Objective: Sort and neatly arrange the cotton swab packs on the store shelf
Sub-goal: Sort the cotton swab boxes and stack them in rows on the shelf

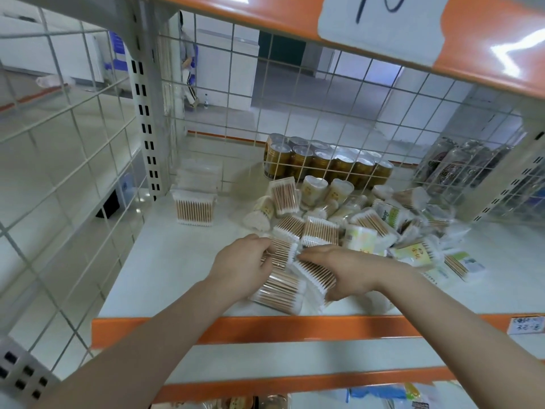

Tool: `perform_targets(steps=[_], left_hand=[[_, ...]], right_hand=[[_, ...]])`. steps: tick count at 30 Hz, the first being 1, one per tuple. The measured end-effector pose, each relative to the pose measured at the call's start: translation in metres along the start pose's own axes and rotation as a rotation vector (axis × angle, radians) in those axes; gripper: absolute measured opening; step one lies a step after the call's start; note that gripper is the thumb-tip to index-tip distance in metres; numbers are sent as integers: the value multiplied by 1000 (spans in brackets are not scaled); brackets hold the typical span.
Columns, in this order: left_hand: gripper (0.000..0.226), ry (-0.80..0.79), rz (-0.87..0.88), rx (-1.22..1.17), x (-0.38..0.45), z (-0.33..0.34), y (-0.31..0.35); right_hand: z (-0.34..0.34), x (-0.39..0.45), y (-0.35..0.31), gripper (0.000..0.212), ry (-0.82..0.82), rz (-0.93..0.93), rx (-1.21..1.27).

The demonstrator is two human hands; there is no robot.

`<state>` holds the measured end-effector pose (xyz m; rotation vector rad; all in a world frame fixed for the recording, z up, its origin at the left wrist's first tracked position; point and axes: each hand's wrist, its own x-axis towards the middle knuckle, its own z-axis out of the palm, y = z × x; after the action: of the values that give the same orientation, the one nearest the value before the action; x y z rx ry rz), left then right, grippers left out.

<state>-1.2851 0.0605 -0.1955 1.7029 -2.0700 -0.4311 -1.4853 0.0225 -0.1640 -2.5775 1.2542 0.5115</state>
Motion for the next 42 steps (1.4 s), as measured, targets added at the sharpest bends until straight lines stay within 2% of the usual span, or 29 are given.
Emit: perform_targets(steps=[8,16,24,33,42], left_hand=[[27,1,-54,17,-7,-7,-10],[28,7,-51,21,-10,-9,-13],[29,4,-43,45,-11,-12,-19],[30,23,-40,40,-14,-16,-24],[33,44,-65,23,-17,-16,-30]], right_hand=[[0,7,-3,87,-7,-1,-11],[-2,3,-6,88,54,36,54],[-26,-19,-9,99,216,75,249],[-39,-18,-24,95,420,34,416],[-40,-3,-41,93,452,-57,682]])
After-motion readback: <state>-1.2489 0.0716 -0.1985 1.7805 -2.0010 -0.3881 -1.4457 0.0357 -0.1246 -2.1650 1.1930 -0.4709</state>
